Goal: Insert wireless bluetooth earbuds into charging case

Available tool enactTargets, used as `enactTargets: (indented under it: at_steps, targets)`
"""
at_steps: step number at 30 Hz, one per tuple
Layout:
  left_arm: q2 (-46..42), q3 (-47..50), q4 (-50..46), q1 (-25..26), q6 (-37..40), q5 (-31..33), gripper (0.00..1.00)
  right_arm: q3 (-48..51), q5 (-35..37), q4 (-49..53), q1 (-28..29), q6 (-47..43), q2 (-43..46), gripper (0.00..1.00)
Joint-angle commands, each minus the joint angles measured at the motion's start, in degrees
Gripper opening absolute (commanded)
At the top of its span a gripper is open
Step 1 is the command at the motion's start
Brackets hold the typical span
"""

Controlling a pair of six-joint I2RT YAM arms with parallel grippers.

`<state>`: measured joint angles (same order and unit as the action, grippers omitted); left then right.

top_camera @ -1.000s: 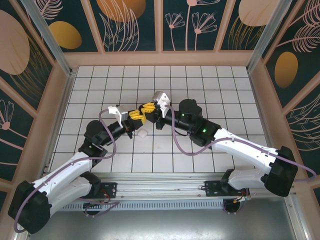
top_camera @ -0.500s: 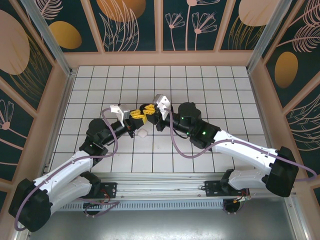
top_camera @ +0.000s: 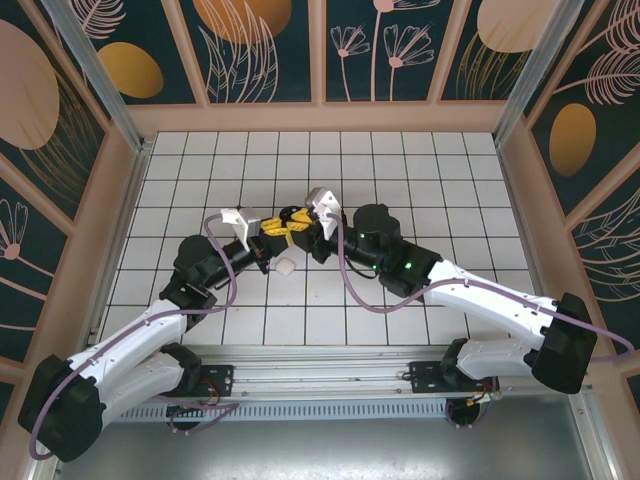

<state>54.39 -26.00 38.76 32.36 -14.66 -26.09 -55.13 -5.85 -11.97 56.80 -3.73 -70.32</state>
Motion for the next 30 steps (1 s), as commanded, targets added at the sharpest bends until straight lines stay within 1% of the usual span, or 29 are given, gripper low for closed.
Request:
enactTargets:
  at_steps: [1, 8, 13, 18, 30]
  targets:
    - [-0.6, -2.3, 3.5, 0.0, 0.4, 1.4, 0.00, -1.8, -3.1, 3.8, 1.6, 2.2, -1.1, 0.25]
    - [-0.7, -2.0, 3.9, 0.1, -0.5, 1.2, 0.00, -5.7, -3.7, 6.7, 1.6, 4.5, -4.0, 0.28]
    - [-0.6, -1.8, 4.0, 0.0, -0.9, 0.7, 0.00, -11.1, -1.8, 12.1, 1.6, 8.0, -7.9, 0.32]
    - [-0.7, -1.6, 4.1, 0.0, -1.1, 0.6, 0.00, -13.2, -2.7, 14.0, 1.6, 9.9, -9.4, 0.37]
    - [-1.1, -1.4, 3.9, 0.1, -0.9, 0.8, 0.00, -15.7, 2.5, 16.6, 1.3, 15.3, -8.4, 0.54]
